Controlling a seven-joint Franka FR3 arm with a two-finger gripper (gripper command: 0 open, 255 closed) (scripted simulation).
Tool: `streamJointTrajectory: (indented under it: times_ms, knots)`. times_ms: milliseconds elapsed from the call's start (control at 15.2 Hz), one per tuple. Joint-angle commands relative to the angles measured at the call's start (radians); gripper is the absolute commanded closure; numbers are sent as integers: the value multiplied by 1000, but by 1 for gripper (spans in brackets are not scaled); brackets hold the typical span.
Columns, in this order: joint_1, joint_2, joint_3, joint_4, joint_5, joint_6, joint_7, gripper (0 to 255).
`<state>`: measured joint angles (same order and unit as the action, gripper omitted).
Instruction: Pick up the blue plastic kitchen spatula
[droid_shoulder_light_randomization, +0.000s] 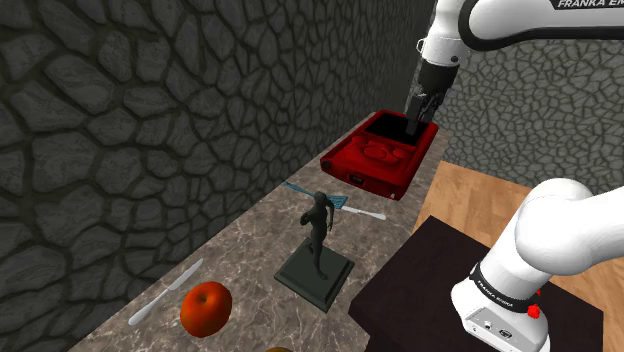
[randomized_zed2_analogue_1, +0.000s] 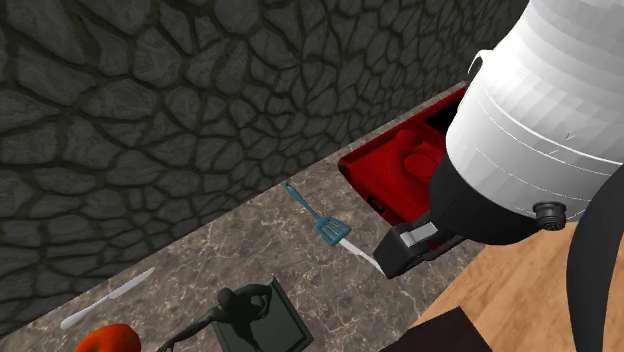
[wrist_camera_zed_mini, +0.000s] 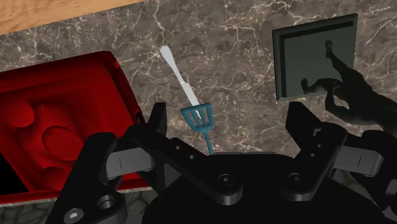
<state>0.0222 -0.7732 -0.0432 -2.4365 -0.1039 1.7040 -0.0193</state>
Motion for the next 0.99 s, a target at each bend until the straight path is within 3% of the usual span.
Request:
streamJointTrajectory:
  times_ms: [0, 462, 924]
  knots:
    - [0, 0, 0, 0, 0, 0, 0, 0]
    - [10, 227, -33, -13, -13, 224, -40, 0]
    - [23, 492, -60, 42, -10, 417, -86, 0]
